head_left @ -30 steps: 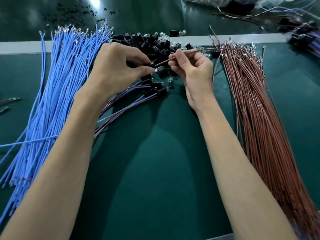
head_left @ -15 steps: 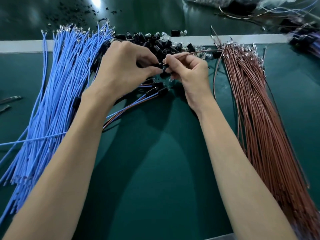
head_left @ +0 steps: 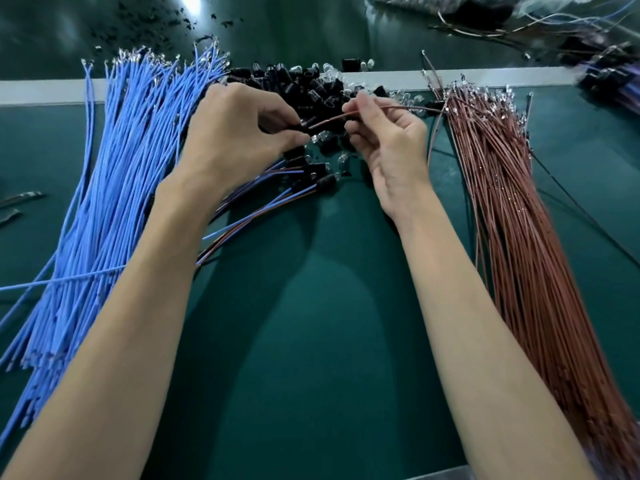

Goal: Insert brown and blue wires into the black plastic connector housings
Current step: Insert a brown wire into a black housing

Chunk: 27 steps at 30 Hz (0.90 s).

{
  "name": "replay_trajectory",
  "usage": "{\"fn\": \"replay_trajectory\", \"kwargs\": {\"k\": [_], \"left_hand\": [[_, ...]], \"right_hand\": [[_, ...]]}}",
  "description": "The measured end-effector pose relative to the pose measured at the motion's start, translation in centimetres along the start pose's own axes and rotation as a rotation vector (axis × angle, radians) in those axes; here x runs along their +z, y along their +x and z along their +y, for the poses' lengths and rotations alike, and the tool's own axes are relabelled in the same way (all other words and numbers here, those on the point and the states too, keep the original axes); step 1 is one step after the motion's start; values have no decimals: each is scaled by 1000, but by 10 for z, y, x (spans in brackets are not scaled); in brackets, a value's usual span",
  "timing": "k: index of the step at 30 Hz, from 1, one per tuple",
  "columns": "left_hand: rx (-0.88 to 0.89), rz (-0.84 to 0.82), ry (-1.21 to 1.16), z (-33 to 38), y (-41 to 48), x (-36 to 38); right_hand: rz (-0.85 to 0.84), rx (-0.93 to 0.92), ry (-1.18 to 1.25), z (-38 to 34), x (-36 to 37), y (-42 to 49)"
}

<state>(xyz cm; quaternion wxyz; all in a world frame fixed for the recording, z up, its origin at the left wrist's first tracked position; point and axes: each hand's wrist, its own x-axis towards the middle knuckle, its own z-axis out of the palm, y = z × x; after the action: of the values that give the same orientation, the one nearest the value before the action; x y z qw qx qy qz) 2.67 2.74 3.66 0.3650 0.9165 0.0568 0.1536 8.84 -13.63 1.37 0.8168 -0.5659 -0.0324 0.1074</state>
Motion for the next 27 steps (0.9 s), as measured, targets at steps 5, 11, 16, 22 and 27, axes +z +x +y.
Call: {"fn": "replay_trajectory", "kwargs": {"k": [5, 11, 16, 22, 27], "left_hand": [[7, 9, 11, 7, -1, 4], [-17, -14, 8, 2, 0, -2], [-3, -14, 11, 1, -1, -5], [37, -61, 2, 4, -1, -4], [70, -89, 24, 2, -1, -3]], "right_hand": [[62, -23, 13, 1, -1, 1], [48, -21, -16, 2, 2, 1], [-60, -25, -45, 3, 1, -1], [-44, -39, -106, 3, 1, 0], [-101, -67, -198, 4, 0, -2]]}}
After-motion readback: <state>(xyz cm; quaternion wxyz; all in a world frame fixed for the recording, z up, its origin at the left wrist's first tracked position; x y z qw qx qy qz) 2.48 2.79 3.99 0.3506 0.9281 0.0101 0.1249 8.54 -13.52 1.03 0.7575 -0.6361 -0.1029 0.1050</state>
